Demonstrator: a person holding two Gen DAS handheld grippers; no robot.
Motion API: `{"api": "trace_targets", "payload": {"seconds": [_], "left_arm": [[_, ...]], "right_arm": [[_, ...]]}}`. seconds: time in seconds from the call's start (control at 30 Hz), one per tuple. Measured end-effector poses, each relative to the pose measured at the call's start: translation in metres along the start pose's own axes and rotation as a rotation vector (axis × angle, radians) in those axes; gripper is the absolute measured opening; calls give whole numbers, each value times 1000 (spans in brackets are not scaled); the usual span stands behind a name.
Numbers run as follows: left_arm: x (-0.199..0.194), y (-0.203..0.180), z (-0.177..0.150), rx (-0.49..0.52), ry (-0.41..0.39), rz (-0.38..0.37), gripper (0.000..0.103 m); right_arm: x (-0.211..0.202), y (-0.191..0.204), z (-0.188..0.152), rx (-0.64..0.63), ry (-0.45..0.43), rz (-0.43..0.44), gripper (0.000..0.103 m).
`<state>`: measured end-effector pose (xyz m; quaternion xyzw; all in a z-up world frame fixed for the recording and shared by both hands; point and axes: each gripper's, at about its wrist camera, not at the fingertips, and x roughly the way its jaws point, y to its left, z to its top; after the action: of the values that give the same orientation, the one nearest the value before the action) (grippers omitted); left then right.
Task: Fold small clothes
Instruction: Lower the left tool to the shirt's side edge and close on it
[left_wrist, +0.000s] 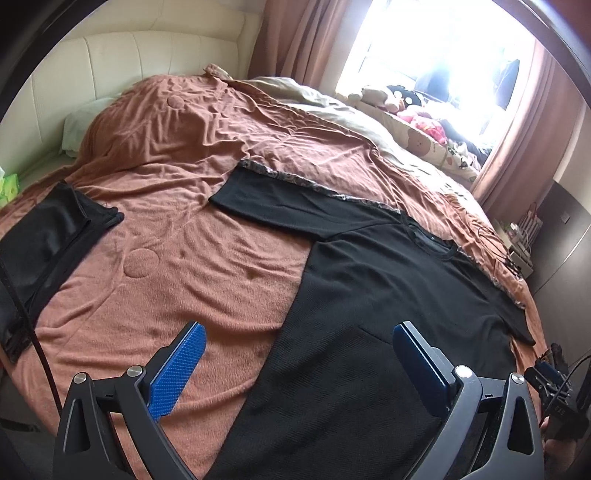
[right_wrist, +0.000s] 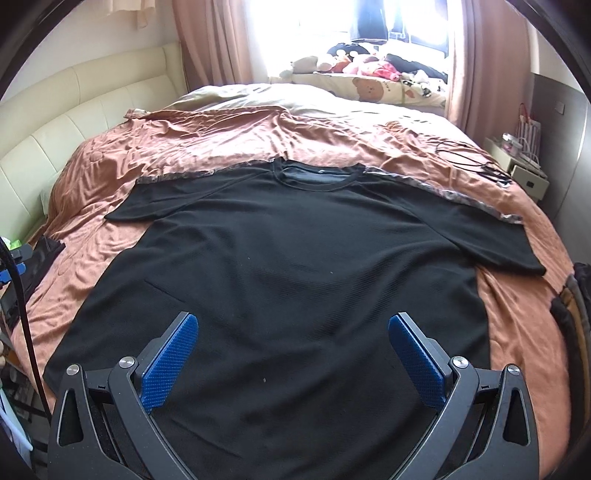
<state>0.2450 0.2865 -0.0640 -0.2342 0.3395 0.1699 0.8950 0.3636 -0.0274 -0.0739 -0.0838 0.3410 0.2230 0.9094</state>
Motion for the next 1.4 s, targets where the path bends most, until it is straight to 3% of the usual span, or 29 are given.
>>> {"api": "trace_targets", "payload": {"seconds": [0.17, 0.37, 0.7, 1.03, 1.4], "left_arm": [[33, 7, 15, -19, 34, 1, 82], [76, 19, 37, -78, 67, -8, 60], [137, 58, 79, -193, 118, -5, 55], [188, 96, 122, -261, 138, 50, 53], [240, 138, 144, -348, 186, 95, 44]], "right_arm": [[30, 3, 13, -6, 11, 12, 103], [71, 10, 33, 9, 47, 50, 80], [126, 19, 57, 19, 75, 93, 74], [168, 30, 70, 33, 102, 119, 67], [213, 46, 85, 52, 147, 138, 47]]}}
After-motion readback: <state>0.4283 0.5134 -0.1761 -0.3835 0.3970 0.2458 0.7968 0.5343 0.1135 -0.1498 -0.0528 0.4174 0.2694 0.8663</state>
